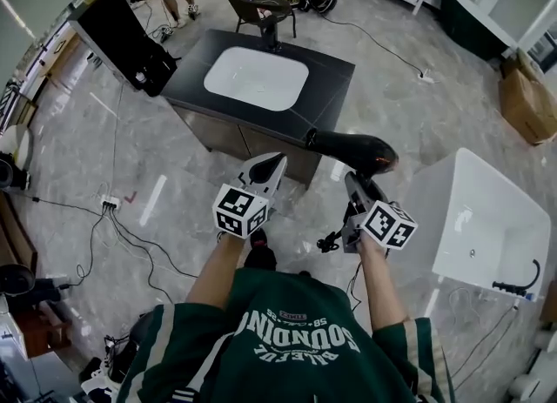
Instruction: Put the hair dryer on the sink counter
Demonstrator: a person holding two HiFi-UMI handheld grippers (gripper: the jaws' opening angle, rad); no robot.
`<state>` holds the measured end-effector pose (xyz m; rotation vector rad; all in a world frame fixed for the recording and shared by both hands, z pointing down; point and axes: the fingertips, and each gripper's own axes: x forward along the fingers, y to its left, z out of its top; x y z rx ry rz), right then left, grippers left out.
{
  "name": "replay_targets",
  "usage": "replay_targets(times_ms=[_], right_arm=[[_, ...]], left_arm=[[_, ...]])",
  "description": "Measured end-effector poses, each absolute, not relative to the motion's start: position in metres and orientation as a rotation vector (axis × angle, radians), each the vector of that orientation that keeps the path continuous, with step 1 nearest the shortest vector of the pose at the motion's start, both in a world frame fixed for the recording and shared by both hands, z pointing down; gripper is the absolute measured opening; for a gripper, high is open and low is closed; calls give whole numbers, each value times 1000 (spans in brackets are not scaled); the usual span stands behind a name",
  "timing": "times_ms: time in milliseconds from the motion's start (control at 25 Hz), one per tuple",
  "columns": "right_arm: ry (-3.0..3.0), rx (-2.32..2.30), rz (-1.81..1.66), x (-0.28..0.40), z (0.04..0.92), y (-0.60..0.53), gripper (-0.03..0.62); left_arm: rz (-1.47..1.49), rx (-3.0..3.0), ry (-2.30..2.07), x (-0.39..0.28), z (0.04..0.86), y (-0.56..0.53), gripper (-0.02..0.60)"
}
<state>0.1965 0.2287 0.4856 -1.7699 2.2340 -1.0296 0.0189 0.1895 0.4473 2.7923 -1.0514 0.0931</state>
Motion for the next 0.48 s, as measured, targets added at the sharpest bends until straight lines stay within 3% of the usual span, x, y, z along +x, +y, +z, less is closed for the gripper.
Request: replay_targets(times_ms=[480], right_arm=[[2175, -1847, -1044, 157, 488, 167, 198]], left_arm=[[89, 2796, -966, -21, 452, 116, 11]])
